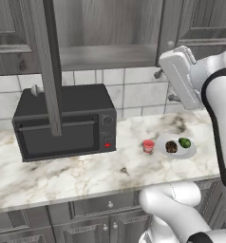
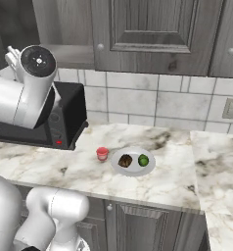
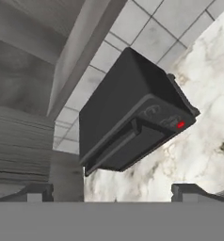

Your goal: Pick the avocado and bread from the counter and place them on the plate. Then pick the jam from the cabinet and place it next to the plate. Lastly close the cabinet door.

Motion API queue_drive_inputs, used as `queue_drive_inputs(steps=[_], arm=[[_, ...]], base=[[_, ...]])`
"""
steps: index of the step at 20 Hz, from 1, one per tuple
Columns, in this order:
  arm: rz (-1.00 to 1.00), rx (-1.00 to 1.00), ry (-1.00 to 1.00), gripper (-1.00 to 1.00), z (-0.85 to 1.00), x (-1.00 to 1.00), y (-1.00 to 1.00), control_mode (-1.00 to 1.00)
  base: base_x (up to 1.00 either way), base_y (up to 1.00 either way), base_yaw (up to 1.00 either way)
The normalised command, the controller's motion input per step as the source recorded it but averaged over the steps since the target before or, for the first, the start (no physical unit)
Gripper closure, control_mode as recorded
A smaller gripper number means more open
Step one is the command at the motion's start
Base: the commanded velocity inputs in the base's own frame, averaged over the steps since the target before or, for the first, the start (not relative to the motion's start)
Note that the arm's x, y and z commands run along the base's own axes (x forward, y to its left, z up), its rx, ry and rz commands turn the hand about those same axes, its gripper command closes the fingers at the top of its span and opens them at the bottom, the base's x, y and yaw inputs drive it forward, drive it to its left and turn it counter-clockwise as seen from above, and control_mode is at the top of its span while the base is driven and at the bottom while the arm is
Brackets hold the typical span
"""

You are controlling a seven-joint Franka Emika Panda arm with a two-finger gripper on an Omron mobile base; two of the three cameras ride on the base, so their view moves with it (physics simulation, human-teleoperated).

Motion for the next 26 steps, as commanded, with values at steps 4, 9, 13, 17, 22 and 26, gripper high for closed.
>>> queue_drive_inputs(steps=[4,9,13,17,22,26], arm=[[0.03,0.1,0.07,-1.0,-0.16,-0.17,0.2,-1.0],[0.06,0.13,0.06,-1.0,-0.12,-0.25,0.07,-1.0],[0.03,0.1,0.04,-1.0,-0.17,-0.21,0.13,-1.0],[0.01,0.05,0.0,-1.0,-0.16,-0.19,0.2,-1.0],[0.01,0.04,0.0,-1.0,-0.12,-0.2,0.13,-1.0],[0.0,0.0,0.0,-1.0,-0.12,-0.22,0.16,-1.0]], base=[[0.0,0.0,0.0],[0.0,0.0,0.0],[0.0,0.0,0.0],[0.0,0.0,0.0],[0.0,0.0,0.0],[0.0,0.0,0.0]])
